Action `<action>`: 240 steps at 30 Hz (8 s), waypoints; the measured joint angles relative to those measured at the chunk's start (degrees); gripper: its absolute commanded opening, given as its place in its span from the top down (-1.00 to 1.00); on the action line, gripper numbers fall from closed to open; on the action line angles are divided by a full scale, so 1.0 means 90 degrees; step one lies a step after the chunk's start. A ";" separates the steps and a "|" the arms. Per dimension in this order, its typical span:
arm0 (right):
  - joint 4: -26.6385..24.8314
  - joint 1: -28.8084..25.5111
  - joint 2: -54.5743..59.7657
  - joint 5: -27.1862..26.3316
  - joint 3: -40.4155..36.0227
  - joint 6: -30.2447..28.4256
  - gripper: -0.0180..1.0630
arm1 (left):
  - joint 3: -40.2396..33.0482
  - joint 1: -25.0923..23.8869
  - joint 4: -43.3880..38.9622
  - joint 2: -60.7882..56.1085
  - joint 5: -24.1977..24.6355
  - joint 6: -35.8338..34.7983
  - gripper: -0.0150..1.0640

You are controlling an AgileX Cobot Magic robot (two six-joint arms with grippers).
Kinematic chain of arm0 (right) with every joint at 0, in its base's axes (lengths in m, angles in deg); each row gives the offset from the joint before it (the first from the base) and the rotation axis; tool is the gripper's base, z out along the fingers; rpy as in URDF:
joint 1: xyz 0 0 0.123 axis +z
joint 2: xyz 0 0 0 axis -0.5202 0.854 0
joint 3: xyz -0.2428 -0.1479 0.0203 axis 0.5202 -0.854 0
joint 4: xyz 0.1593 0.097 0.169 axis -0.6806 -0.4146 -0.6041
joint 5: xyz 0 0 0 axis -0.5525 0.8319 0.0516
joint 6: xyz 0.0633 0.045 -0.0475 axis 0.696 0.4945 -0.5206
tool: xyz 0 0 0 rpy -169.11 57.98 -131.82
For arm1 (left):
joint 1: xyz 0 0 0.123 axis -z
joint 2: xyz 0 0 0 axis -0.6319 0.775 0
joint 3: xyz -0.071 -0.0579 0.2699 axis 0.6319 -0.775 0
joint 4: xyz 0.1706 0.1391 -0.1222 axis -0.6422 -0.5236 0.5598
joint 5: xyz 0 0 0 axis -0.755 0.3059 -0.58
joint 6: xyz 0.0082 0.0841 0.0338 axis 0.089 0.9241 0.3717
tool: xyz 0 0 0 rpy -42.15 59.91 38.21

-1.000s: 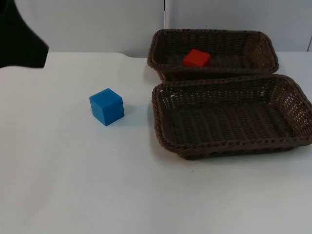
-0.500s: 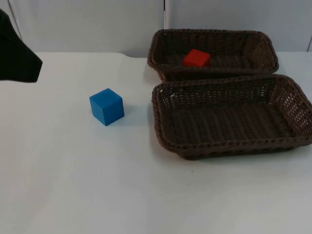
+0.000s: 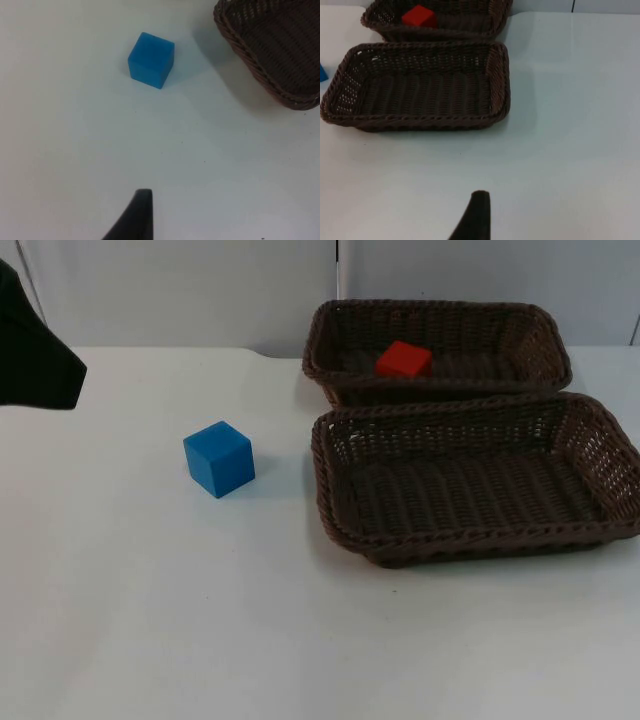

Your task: Pick up one cube with the left hand and place it into the upper basket. Pick up one cube with the right hand and place it into the lower basket.

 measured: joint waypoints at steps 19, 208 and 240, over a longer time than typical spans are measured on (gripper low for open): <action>0.0000 0.0000 0.2789 -0.0330 0.1382 0.0022 -0.53 | 0.0000 0.0000 0.0038 0.0000 0.0001 0.0000 -0.97; -0.0165 0.3647 1.4531 0.0899 1.2385 -0.1562 0.97 | 0.0000 0.0000 0.0038 0.0000 0.0071 0.0000 -0.97; -0.0320 0.2378 1.1234 -0.2551 0.5619 -0.1477 0.97 | 0.0000 0.0000 0.0038 0.0000 0.0097 0.0012 -0.97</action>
